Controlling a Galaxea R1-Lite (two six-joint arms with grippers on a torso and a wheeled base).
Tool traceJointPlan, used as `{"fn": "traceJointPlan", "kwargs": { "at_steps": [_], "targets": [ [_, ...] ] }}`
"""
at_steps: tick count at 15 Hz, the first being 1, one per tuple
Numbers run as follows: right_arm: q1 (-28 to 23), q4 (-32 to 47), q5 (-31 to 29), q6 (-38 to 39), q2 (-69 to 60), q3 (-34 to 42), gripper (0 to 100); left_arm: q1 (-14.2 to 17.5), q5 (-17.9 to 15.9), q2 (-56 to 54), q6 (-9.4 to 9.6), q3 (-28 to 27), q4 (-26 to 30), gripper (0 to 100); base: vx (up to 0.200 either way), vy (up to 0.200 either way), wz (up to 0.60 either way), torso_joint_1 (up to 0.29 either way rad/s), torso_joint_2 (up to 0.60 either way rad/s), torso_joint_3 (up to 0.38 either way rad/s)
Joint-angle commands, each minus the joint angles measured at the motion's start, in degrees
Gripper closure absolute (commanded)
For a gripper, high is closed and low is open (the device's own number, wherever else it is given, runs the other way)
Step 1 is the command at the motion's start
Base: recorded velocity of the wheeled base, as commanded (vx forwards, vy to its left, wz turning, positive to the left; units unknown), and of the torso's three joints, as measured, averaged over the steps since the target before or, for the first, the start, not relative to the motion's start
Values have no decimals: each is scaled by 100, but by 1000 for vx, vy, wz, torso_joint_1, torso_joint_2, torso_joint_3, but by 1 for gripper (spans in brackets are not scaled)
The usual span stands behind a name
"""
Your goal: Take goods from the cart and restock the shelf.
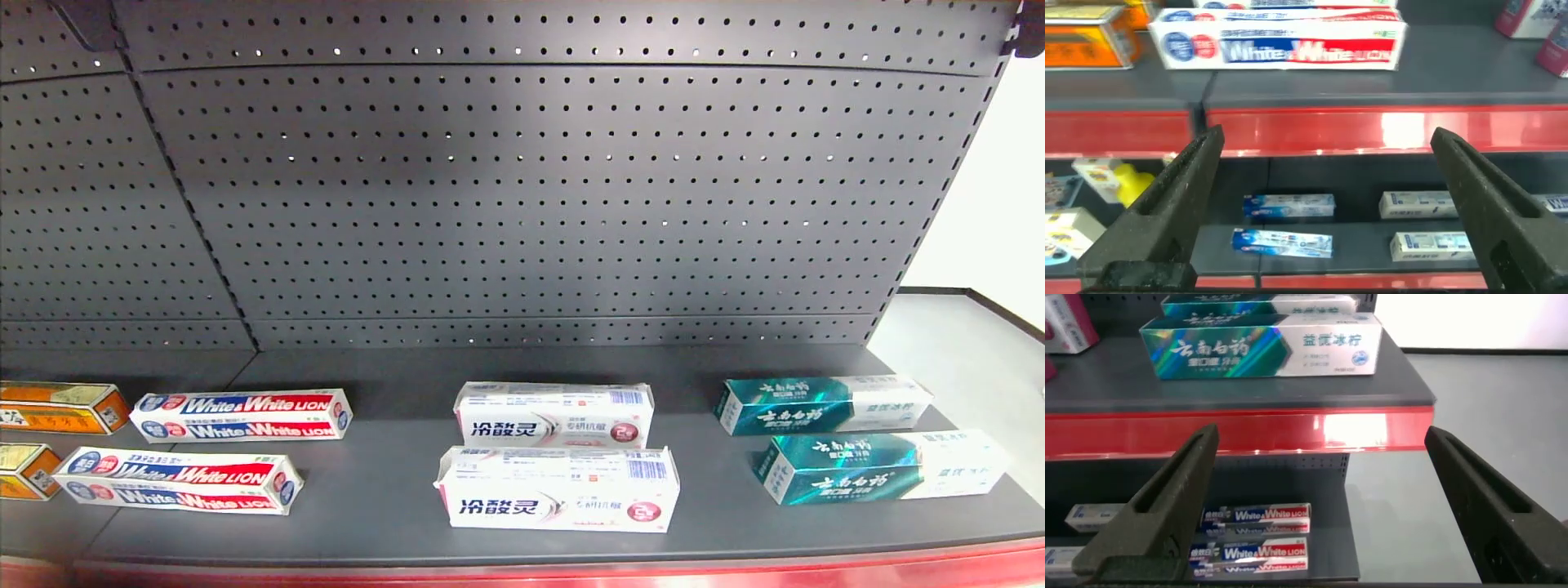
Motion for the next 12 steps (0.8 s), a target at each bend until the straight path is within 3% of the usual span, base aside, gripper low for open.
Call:
{"fn": "traceJointPlan", "kwargs": {
  "at_steps": [1, 9, 12],
  "targets": [
    [-2, 4, 9, 0, 7, 0, 0, -3, 2, 9, 0, 0, 1, 0, 0, 0, 0, 0, 0, 0],
    [-11, -5, 9, 9, 7, 0, 0, -12, -7, 9, -17, 0, 1, 0, 0, 0, 0, 0, 0, 0],
    [-2, 4, 9, 0, 7, 0, 0, -12, 2, 9, -35, 0, -8, 0, 133, 0, 0, 3, 0, 0]
  ]
}}
